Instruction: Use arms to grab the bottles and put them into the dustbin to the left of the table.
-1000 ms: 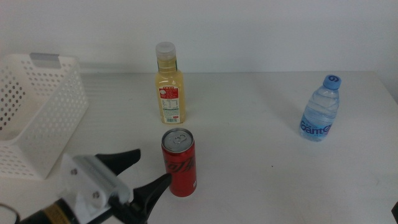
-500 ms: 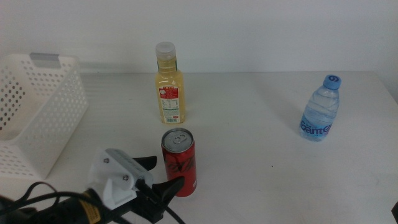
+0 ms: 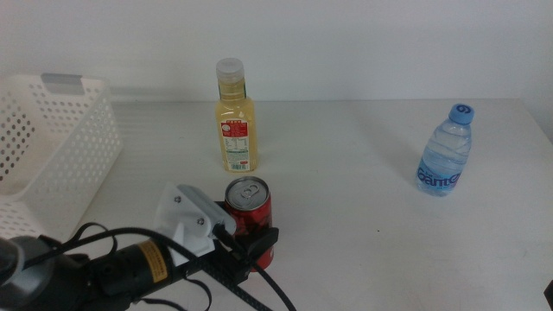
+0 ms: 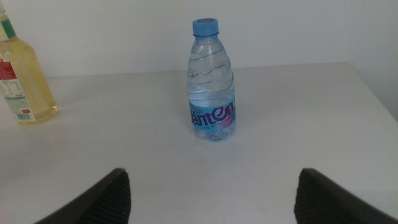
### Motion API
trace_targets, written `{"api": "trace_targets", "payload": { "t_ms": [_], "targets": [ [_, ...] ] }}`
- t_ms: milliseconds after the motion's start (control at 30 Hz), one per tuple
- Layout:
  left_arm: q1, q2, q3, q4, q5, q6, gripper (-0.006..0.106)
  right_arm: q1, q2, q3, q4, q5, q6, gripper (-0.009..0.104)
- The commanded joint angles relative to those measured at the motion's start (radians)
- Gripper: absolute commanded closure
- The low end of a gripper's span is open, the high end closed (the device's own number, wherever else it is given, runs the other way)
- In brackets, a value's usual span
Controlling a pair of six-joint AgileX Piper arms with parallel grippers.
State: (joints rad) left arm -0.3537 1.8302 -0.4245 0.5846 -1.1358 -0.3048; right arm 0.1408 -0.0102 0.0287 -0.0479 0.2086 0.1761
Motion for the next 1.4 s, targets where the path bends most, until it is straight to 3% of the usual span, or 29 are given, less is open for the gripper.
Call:
{"api": "trace_targets", "payload": {
  "t_ms": [0, 333, 500, 567, 600, 700, 933, 1133, 1367],
  "targets": [
    [-0.004, -0.019, -0.042, 0.016, -0.156, -0.032, 0.018, -0.005, -0.027, -0.008, -0.01, -0.08, -0.007, 0.023],
    [-0.004, 0.038, -0.114, 0.064, -0.13, -0.082, 0.023, -0.005, -0.027, -0.008, -0.01, -0.08, -0.007, 0.023],
    [-0.004, 0.047, -0.114, 0.064, -0.11, -0.086, 0.054, -0.005, -0.027, -0.008, -0.01, -0.08, -0.007, 0.023],
    [-0.004, 0.047, -0.114, 0.068, -0.111, -0.087, 0.071, -0.005, -0.027, -0.008, -0.01, -0.08, -0.007, 0.023],
    [-0.004, 0.047, -0.114, 0.089, -0.11, -0.087, 0.084, -0.005, -0.027, -0.008, -0.01, -0.08, -0.007, 0.023],
    [-0.004, 0.047, -0.114, 0.098, -0.11, -0.087, 0.1, -0.005, -0.027, -0.008, -0.01, -0.08, -0.007, 0.023],
    [-0.004, 0.039, -0.108, 0.104, -0.18, -0.089, 0.102, -0.005, -0.027, -0.008, -0.01, -0.08, -0.007, 0.023],
    [-0.003, -0.005, -0.108, 0.099, -0.169, -0.296, 0.102, -0.005, -0.027, -0.008, -0.01, -0.08, -0.007, 0.023],
    [-0.003, -0.098, -0.109, 0.106, -0.098, -0.298, 0.102, -0.005, -0.027, -0.008, -0.01, -0.08, -0.007, 0.023]
  ]
}}
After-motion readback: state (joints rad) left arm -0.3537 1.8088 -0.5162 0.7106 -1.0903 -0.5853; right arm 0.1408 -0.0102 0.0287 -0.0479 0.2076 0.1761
